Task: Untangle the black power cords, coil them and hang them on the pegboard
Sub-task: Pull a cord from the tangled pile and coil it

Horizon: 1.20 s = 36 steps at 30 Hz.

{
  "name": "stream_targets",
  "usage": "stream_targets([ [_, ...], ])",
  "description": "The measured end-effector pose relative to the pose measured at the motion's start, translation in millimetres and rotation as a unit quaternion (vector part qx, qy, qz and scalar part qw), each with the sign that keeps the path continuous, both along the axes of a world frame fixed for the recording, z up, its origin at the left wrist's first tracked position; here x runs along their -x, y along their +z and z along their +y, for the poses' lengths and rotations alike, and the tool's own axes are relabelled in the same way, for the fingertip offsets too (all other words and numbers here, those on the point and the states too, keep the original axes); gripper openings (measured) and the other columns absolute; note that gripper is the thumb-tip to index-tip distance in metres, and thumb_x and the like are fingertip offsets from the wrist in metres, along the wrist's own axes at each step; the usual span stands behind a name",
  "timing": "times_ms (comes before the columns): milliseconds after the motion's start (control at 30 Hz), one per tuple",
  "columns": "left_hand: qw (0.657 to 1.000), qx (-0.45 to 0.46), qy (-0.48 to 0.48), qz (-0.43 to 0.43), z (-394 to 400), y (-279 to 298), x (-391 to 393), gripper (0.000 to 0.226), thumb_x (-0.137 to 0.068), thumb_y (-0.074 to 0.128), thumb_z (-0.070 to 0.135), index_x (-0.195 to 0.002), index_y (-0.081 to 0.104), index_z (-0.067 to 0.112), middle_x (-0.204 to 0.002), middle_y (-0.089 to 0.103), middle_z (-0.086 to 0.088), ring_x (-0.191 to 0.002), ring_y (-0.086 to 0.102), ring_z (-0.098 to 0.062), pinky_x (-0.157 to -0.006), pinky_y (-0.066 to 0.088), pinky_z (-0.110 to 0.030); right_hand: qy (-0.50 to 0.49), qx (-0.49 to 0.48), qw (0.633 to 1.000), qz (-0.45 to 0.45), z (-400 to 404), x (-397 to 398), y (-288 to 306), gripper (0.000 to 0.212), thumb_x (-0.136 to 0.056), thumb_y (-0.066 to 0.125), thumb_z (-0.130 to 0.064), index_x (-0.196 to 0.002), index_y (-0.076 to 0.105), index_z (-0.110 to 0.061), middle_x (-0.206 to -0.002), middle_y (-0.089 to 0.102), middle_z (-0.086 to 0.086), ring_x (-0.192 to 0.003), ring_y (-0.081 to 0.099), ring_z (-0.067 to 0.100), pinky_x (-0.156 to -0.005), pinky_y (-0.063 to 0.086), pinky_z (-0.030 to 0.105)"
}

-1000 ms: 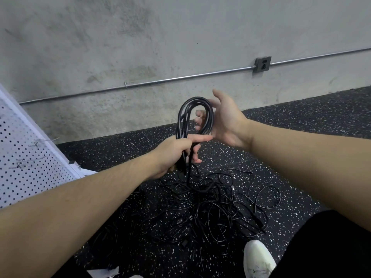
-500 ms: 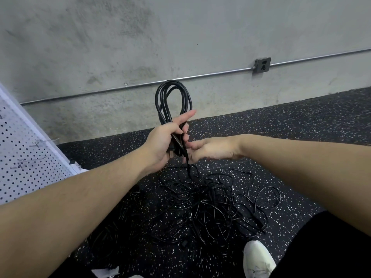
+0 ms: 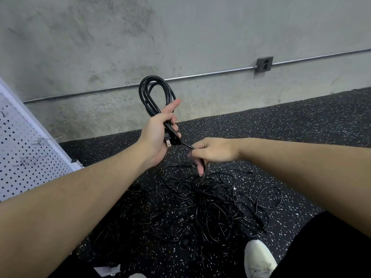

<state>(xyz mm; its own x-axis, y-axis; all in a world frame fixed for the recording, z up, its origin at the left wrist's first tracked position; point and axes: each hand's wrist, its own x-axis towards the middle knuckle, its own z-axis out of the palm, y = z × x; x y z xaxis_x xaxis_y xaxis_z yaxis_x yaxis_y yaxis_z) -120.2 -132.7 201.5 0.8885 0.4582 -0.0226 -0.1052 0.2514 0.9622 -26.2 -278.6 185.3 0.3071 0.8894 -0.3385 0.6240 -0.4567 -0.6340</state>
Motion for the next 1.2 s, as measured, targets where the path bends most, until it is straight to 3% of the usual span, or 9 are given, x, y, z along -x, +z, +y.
stream_targets([
  [233, 0.996, -0.043, 0.056, 0.047, 20.4, -6.9, 5.6, 0.047, -0.098, 0.038, 0.004, -0.110, 0.073, 0.033, -0.068, 0.060, 0.012, -0.062, 0.041, -0.009, -0.063, 0.037, -0.026, 0.025, -0.016, 0.999, -0.033, -8.2, -17.0, 4.6, 0.036, -0.095, 0.066, -0.045, -0.071, 0.052, -0.022, -0.060, 0.053, -0.014, -0.054, 0.044, 0.005, -0.069, 0.041, 0.025],
  [300, 0.993, -0.077, 0.058, 0.067, 25.6, -10.6, 6.1, 0.046, -0.094, 0.041, 0.006, -0.099, 0.076, 0.035, -0.101, 0.077, 0.002, -0.092, 0.064, -0.022, -0.087, 0.049, -0.035, 0.018, -0.027, 0.997, -0.072, -9.6, -20.2, 4.3, 0.037, -0.093, 0.067, -0.050, -0.074, 0.058, -0.019, -0.065, 0.056, -0.010, -0.056, 0.046, 0.005, -0.069, 0.044, 0.027],
  [400, 0.977, -0.165, 0.056, 0.121, 26.9, -14.7, 7.1, 0.053, -0.083, 0.045, 0.008, -0.090, 0.080, 0.046, -0.155, 0.047, -0.012, -0.150, 0.023, -0.045, -0.123, 0.016, -0.066, -0.024, -0.059, 0.982, -0.175, -12.3, -21.4, 11.6, 0.051, -0.084, 0.068, -0.065, -0.067, 0.055, -0.019, -0.058, 0.052, -0.008, -0.051, 0.043, 0.005, -0.061, 0.041, 0.026],
  [533, 0.958, -0.226, 0.040, 0.171, 19.8, -15.5, 8.7, 0.049, -0.095, 0.045, 0.010, -0.116, 0.076, 0.042, -0.152, 0.051, -0.014, -0.146, 0.031, -0.044, -0.124, 0.018, -0.059, -0.096, -0.088, 0.951, -0.281, -11.7, -16.0, 20.4, 0.064, -0.069, 0.064, -0.083, -0.063, 0.045, -0.022, -0.052, 0.046, -0.010, -0.053, 0.042, 0.012, -0.057, 0.038, 0.029],
  [667, 0.941, -0.273, 0.004, 0.201, 10.9, -12.9, 14.1, 0.031, -0.104, 0.052, 0.041, -0.130, 0.069, 0.037, -0.149, 0.054, -0.011, -0.137, 0.050, -0.026, -0.122, 0.029, -0.050, -0.074, -0.138, 0.985, -0.078, -8.6, -17.2, 20.7, 0.043, -0.077, 0.079, -0.058, -0.076, 0.055, -0.022, -0.061, 0.049, -0.010, -0.053, 0.039, 0.009, -0.058, 0.034, 0.028],
  [800, 0.938, -0.274, -0.029, 0.210, 3.1, -5.7, 20.6, 0.071, -0.068, 0.055, 0.085, -0.121, 0.072, 0.040, -0.142, 0.061, -0.006, -0.131, 0.056, -0.021, -0.120, 0.033, -0.053, -0.067, -0.168, 0.981, -0.067, -10.5, -20.6, 19.5, 0.032, -0.087, 0.073, -0.050, -0.090, 0.066, -0.019, -0.067, 0.055, -0.012, -0.052, 0.043, 0.001, -0.058, 0.036, 0.022],
  [900, 0.919, -0.322, -0.072, 0.213, 2.5, -3.4, 20.7, 0.058, -0.061, 0.068, 0.076, -0.110, 0.073, 0.045, -0.126, 0.070, 0.003, -0.120, 0.061, -0.014, -0.116, 0.039, -0.042, -0.111, -0.160, 0.971, -0.137, -10.1, -20.3, 22.9, 0.051, -0.079, 0.075, -0.062, -0.083, 0.063, -0.012, -0.060, 0.051, -0.009, -0.053, 0.041, 0.009, -0.055, 0.033, 0.027],
  [1033, 0.877, -0.379, -0.150, 0.255, 4.9, -11.0, 16.8, 0.025, -0.082, 0.080, 0.045, -0.095, 0.075, 0.025, -0.087, 0.068, 0.010, -0.081, 0.058, -0.007, -0.072, 0.040, -0.026, -0.113, -0.121, 0.961, -0.220, -9.1, -18.7, 25.5, 0.051, -0.076, 0.073, -0.068, -0.078, 0.060, -0.019, -0.050, 0.049, -0.014, -0.050, 0.042, 0.007, -0.052, 0.033, 0.027],
  [1200, 0.845, -0.394, -0.209, 0.296, 2.0, -13.9, 16.3, 0.023, -0.097, 0.061, 0.026, -0.076, 0.067, 0.018, -0.058, 0.051, 0.012, -0.064, 0.044, -0.013, -0.060, 0.032, -0.029, -0.044, -0.168, 0.960, -0.218, -12.8, -19.8, 25.2, 0.030, -0.084, 0.072, -0.058, -0.088, 0.062, -0.030, -0.092, 0.057, -0.017, -0.069, 0.050, -0.002, -0.066, 0.038, 0.027],
])
